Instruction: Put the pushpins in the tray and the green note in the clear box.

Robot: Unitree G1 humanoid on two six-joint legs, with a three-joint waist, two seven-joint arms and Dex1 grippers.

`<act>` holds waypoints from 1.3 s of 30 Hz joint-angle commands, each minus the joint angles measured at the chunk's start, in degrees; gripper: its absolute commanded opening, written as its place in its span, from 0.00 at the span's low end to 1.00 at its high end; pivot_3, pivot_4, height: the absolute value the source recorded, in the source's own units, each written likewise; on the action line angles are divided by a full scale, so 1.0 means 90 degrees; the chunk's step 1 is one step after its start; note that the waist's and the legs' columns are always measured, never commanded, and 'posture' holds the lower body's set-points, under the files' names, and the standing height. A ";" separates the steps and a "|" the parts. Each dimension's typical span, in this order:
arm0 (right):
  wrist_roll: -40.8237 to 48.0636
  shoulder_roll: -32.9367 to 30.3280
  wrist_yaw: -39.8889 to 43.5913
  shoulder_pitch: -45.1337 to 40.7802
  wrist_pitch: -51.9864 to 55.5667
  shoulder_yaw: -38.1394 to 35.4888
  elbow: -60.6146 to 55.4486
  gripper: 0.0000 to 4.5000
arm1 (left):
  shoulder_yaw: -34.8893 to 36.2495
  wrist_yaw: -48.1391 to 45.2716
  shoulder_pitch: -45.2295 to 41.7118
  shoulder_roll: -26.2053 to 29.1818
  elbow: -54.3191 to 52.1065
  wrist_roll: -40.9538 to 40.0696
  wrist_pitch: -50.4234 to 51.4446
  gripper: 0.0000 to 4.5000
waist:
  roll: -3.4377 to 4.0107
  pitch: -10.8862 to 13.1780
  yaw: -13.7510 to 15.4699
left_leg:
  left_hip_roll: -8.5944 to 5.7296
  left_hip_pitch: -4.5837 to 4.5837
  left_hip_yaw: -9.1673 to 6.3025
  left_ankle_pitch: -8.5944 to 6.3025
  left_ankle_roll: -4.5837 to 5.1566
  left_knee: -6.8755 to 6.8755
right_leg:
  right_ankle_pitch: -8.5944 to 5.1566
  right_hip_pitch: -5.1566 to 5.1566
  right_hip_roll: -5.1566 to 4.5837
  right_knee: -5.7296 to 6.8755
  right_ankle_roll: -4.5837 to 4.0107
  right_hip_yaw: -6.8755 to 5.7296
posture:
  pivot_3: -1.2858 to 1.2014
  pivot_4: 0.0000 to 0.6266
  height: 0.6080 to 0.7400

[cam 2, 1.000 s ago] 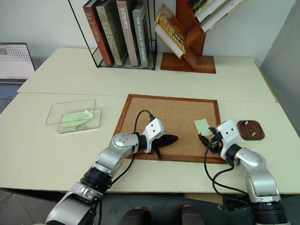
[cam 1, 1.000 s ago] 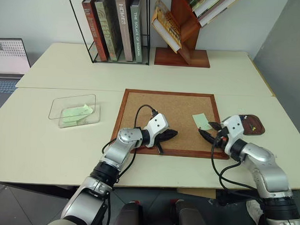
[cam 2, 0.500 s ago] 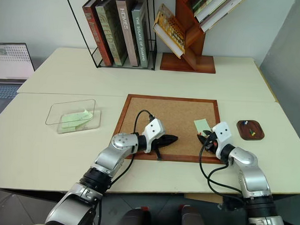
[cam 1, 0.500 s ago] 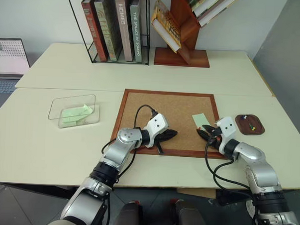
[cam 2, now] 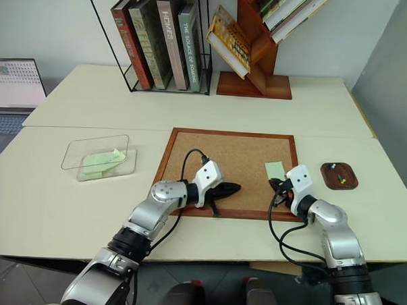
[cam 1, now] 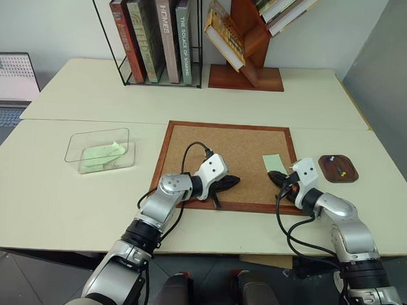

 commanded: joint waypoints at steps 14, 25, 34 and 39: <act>-0.0035 -0.0738 0.0435 -0.0185 0.0025 0.0051 -0.1898 0.01 | 0.0516 0.0188 0.0049 -0.0007 -0.0709 -0.0599 0.0627 0.00 | -0.0004 0.0000 0.0000 | 0.0000 -0.0004 -0.0002 0.0000 0.0000 0.0000 | 0.0000 -0.0002 -0.0001 -0.0003 0.0000 -0.0002 | 0.52 0.24 1.00; 0.0399 -0.0742 0.0521 -0.0394 0.0854 -0.0040 -0.2165 0.00 | 0.0542 -0.0433 -0.0428 0.0283 -0.0671 -0.0752 0.0304 0.43 | -0.0005 0.0001 0.0021 | -0.0002 -0.0006 -0.0005 0.0000 0.0000 0.0000 | 0.0000 -0.0002 -0.0002 -0.0003 0.0000 -0.0003 | 0.52 0.24 1.00; 0.0839 -0.0647 0.0409 -0.0586 0.1741 -0.0060 -0.2601 0.00 | 0.0205 -0.0369 -0.1260 -0.0017 0.0574 -0.0128 -0.1135 0.83 | -0.0007 0.0002 0.0033 | -0.0003 -0.0011 -0.0006 0.0000 0.0000 0.0000 | 0.0000 -0.0003 -0.0001 -0.0008 0.0000 -0.0005 | 0.52 0.24 1.00; 0.1041 -0.0629 0.0334 -0.0694 0.2160 -0.0055 -0.2811 0.00 | 0.0060 -0.0334 -0.1721 -0.0288 0.1522 0.0145 -0.1811 0.87 | -0.0007 0.0002 0.0027 | -0.0004 -0.0012 -0.0003 0.0000 0.0000 0.0000 | 0.0000 -0.0004 -0.0002 -0.0012 0.0000 -0.0004 | 0.52 0.24 1.00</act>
